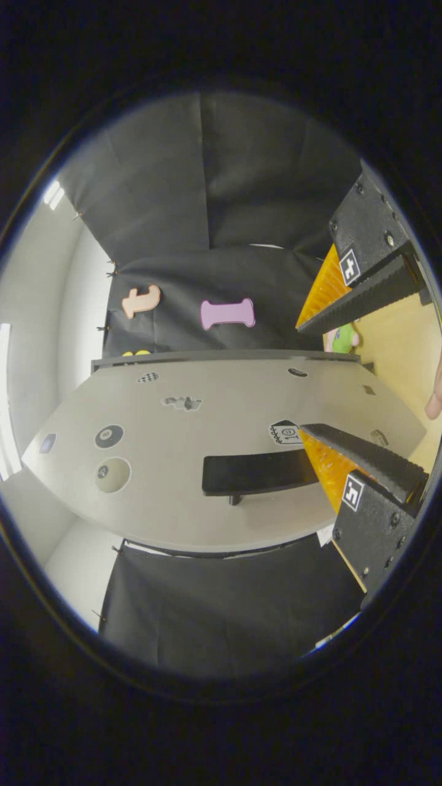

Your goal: Open the shoe cabinet door, grab the shoes and put them into the shoe cabinet, then close the shoe cabinet door.

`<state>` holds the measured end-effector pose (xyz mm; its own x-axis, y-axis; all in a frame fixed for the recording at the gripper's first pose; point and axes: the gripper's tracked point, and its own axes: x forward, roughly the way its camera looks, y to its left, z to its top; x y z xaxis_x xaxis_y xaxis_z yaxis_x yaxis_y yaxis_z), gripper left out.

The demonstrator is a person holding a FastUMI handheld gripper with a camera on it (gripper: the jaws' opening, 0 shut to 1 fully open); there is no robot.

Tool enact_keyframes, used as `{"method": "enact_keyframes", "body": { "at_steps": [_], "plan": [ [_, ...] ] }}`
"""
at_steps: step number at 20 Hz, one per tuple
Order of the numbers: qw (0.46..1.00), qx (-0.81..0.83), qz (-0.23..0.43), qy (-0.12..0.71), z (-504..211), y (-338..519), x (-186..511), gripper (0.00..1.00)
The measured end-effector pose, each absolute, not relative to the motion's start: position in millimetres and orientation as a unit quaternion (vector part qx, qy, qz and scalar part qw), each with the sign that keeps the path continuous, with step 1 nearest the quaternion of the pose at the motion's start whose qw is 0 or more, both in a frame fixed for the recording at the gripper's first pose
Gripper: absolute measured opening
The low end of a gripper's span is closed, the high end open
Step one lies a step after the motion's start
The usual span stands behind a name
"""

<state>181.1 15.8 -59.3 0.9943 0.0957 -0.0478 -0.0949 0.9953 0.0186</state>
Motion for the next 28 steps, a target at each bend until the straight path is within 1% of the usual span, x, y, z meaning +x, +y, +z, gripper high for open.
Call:
{"method": "enact_keyframes", "body": {
  "at_steps": [4, 10, 12, 14, 18, 20, 28],
  "plan": [
    [0.998, -0.009, 0.051, 0.02, -64, 50, 198, 0.96],
    [0.994, 0.024, 0.091, 0.053, -87, 118, 228, 0.96],
    [0.993, 0.033, 0.096, 0.056, -90, 128, 231, 0.97],
    [0.992, 0.035, 0.107, 0.05, -90, 140, 226, 0.97],
    [0.995, 0.026, 0.088, 0.029, -90, 135, 218, 0.97],
    [0.995, 0.025, 0.092, 0.027, -93, 139, 209, 0.96],
    [0.991, 0.038, 0.121, 0.034, -100, 129, 150, 0.97]
  ]
}}
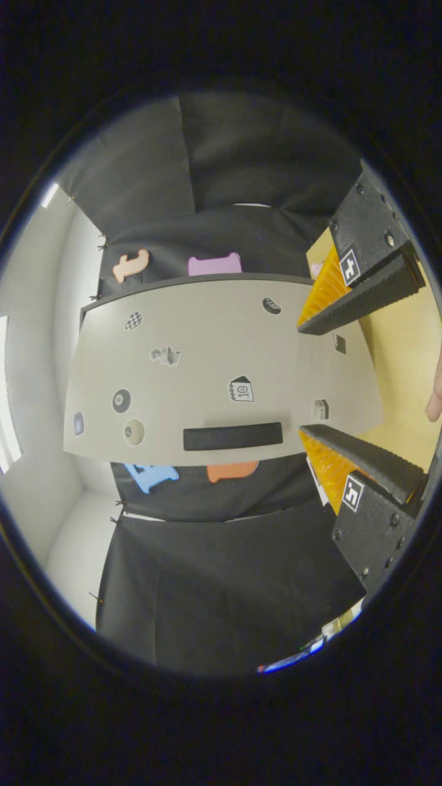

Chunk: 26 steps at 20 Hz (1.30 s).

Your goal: Open the shoe cabinet door, grab the shoes and put them into the shoe cabinet, then close the shoe cabinet door.

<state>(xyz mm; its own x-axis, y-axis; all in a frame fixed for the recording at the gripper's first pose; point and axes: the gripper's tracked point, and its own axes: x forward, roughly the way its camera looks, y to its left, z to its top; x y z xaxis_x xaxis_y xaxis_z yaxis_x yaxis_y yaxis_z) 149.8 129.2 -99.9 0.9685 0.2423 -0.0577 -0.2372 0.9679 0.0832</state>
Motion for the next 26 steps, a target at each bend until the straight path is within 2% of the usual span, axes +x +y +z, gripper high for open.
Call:
{"method": "enact_keyframes", "body": {
  "at_steps": [8, 13, 16, 22, 26],
  "plan": [
    [0.99, 0.037, 0.134, 0.024, -99, 117, 77, 0.99],
    [0.995, -0.025, 0.096, 0.015, -99, 100, 43, 0.99],
    [0.994, -0.047, 0.098, -0.008, -96, 100, 24, 0.99],
    [0.995, -0.038, 0.096, -0.004, -110, 90, 6, 0.99],
    [0.997, -0.027, 0.071, -0.023, -100, 67, 8, 0.99]
  ]
}}
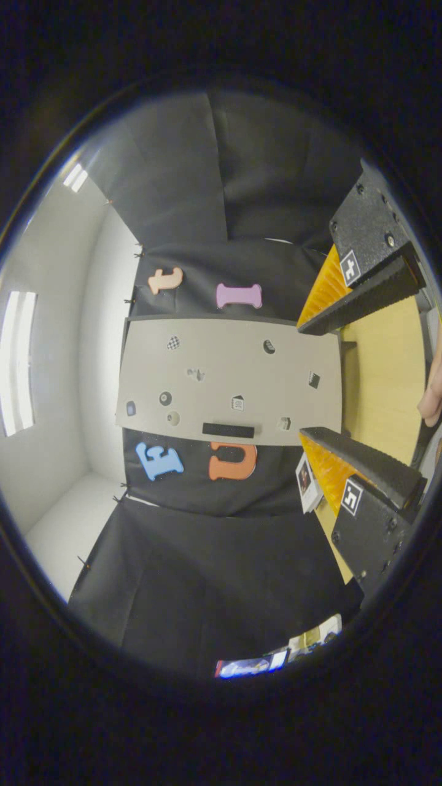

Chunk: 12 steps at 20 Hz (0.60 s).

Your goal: Open the shoe cabinet door, grab the shoes and put them into the shoe cabinet, then close the shoe cabinet door.

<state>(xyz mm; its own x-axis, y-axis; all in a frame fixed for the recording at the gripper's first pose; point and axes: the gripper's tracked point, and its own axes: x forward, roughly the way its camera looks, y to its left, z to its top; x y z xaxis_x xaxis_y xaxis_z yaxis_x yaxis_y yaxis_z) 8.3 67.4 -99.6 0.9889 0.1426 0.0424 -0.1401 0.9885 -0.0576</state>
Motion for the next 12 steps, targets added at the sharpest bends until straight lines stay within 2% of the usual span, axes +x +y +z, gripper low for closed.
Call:
{"method": "enact_keyframes", "body": {
  "at_steps": [12],
  "plan": [
    [0.997, -0.023, 0.068, -0.039, -99, 57, 2, 0.99]
  ]
}}
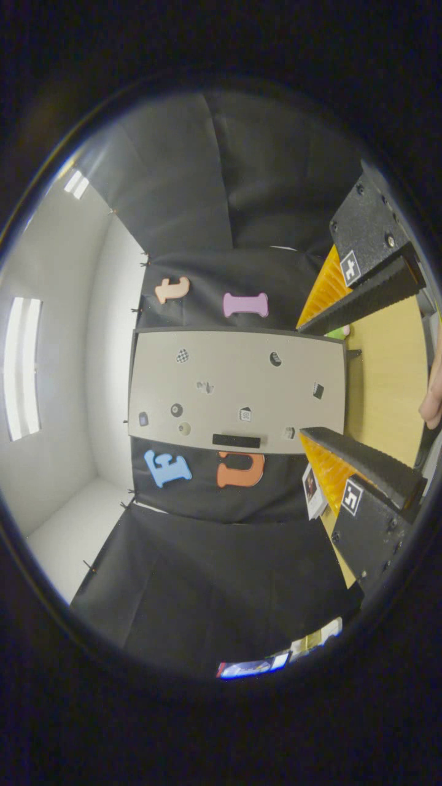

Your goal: Open the shoe cabinet door, grab the shoes and put them into the shoe cabinet, then close the shoe cabinet door.

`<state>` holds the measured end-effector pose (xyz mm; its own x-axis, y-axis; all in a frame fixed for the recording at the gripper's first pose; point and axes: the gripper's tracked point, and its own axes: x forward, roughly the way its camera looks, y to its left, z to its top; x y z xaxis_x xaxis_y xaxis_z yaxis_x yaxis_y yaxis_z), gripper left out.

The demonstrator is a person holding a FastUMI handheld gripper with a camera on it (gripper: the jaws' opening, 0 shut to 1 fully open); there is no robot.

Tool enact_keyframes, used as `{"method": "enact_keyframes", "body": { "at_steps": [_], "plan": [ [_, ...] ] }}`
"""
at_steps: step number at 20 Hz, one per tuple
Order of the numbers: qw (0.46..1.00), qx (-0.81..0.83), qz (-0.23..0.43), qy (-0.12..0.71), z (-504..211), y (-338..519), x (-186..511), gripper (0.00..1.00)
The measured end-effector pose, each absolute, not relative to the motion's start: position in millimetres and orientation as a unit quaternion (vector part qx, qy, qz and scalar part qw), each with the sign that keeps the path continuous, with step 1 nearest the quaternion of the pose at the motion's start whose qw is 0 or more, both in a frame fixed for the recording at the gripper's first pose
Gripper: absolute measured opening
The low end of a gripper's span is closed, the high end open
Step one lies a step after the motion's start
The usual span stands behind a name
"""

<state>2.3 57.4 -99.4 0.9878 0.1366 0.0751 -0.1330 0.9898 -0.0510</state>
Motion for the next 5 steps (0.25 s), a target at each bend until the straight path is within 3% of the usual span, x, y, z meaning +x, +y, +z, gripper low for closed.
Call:
{"method": "enact_keyframes", "body": {
  "at_steps": [5],
  "plan": [
    [0.997, -0.018, 0.073, -0.027, -107.5, 61.0, 8.6, 0.99]
  ]
}}
